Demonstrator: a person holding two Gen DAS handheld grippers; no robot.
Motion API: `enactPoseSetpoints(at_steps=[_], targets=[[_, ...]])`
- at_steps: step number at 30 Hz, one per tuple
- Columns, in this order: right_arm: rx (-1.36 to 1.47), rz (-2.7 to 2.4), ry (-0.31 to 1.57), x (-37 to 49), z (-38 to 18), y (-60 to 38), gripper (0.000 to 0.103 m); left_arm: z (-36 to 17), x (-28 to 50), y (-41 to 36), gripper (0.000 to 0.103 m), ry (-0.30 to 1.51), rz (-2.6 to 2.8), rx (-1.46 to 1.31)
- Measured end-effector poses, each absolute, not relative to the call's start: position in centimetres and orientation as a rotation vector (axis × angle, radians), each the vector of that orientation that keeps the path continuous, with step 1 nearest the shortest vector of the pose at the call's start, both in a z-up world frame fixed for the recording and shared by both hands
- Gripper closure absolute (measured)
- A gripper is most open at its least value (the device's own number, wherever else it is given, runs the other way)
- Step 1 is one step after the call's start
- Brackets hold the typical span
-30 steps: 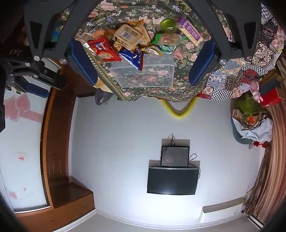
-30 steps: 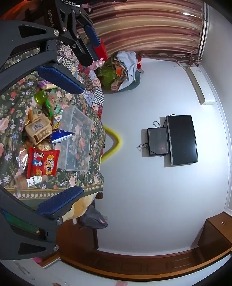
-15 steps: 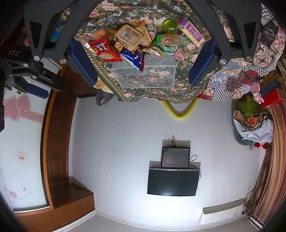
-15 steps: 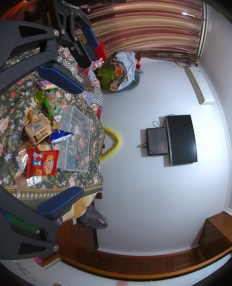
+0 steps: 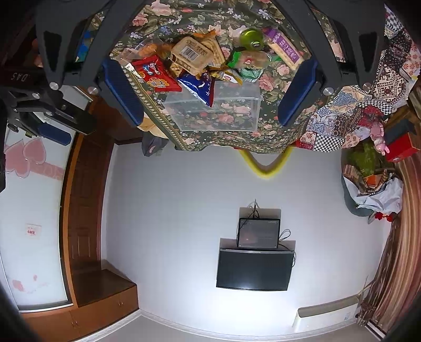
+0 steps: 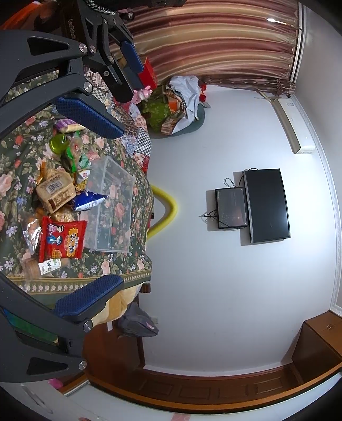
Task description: Organize snacks
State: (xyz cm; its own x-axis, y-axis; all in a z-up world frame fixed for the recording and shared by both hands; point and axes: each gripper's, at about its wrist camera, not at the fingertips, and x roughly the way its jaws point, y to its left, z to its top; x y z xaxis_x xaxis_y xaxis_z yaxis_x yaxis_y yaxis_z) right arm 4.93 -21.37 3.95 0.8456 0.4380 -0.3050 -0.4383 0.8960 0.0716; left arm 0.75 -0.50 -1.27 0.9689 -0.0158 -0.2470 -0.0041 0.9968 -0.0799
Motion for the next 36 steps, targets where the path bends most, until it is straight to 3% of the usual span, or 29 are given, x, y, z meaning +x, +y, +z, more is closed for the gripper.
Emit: enactPoseSetpoints(at_steps=[36], targets=[[0.005, 0.441, 0.340, 5.2, 2.5, -21.3, 0.000, -1.8, 1.1, -0.2, 0.000, 0.264, -0.027, -0.085]])
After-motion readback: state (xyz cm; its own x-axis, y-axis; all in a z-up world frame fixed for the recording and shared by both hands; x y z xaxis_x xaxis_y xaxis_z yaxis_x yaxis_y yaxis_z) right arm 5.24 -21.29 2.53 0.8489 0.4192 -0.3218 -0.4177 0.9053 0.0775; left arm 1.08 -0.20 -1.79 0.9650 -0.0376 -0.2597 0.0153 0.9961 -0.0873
